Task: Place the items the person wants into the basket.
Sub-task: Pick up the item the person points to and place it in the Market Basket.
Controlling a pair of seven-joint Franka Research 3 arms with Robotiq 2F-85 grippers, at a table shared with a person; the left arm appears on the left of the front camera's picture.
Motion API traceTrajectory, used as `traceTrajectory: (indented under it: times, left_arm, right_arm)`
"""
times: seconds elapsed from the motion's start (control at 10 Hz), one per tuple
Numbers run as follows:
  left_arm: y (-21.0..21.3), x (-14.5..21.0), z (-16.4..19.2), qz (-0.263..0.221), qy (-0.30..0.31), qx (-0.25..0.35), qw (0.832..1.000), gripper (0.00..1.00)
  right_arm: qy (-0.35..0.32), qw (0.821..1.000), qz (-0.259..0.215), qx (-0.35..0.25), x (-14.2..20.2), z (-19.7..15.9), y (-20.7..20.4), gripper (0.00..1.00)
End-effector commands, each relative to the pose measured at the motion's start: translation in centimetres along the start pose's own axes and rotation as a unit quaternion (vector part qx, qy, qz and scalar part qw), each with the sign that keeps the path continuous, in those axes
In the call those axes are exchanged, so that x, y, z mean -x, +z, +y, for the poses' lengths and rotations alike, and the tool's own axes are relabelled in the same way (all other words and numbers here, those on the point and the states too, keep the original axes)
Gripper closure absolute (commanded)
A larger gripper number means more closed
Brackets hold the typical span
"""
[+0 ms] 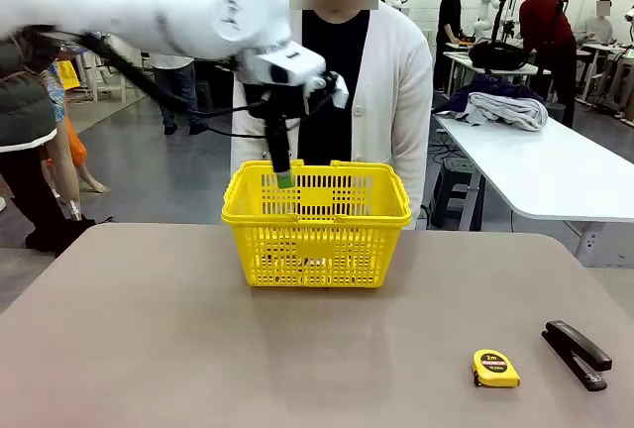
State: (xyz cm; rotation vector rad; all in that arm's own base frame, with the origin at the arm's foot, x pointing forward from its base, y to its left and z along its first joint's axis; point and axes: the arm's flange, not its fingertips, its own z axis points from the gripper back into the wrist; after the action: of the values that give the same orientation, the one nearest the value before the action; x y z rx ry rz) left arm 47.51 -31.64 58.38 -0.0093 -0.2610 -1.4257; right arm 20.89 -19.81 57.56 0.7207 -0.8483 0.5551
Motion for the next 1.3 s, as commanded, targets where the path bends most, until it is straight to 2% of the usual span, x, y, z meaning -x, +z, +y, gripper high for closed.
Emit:
traceTrajectory:
  times: [0.0, 0.2, 0.6, 1.0, 1.2]
  left_arm:
    - [2.4, 8.5, -8.4, -0.037, 0.000, -0.044, 0.998, 0.00]
    - [3.0, 12.3, -11.8, -0.039, 0.030, -0.055, 0.997, 0.00]
    - [0.0, 18.3, -11.6, -0.084, 0.100, -0.007, 0.991, 0.00]
    - [-1.4, 19.6, -10.8, -0.066, 0.127, 0.020, 0.989, 0.00]
    - [-0.5, 20.0, -11.0, -0.062, 0.109, 0.000, 0.992, 0.00]
  right_arm:
    - [0.007, 1.000, -0.013, -0.007, -0.2, -0.1, -0.1, 0.00]
    - [0.007, 1.000, -0.013, -0.007, -0.2, -0.1, -0.1, 0.00]
    - [0.007, 1.000, -0.013, -0.007, -0.2, -0.1, -0.1, 0.00]
    - [0.007, 1.000, -0.013, -0.007, -0.2, -0.1, -0.1, 0.00]
    - [0.007, 1.000, -0.013, -0.007, -0.2, -0.1, -0.1, 0.00]
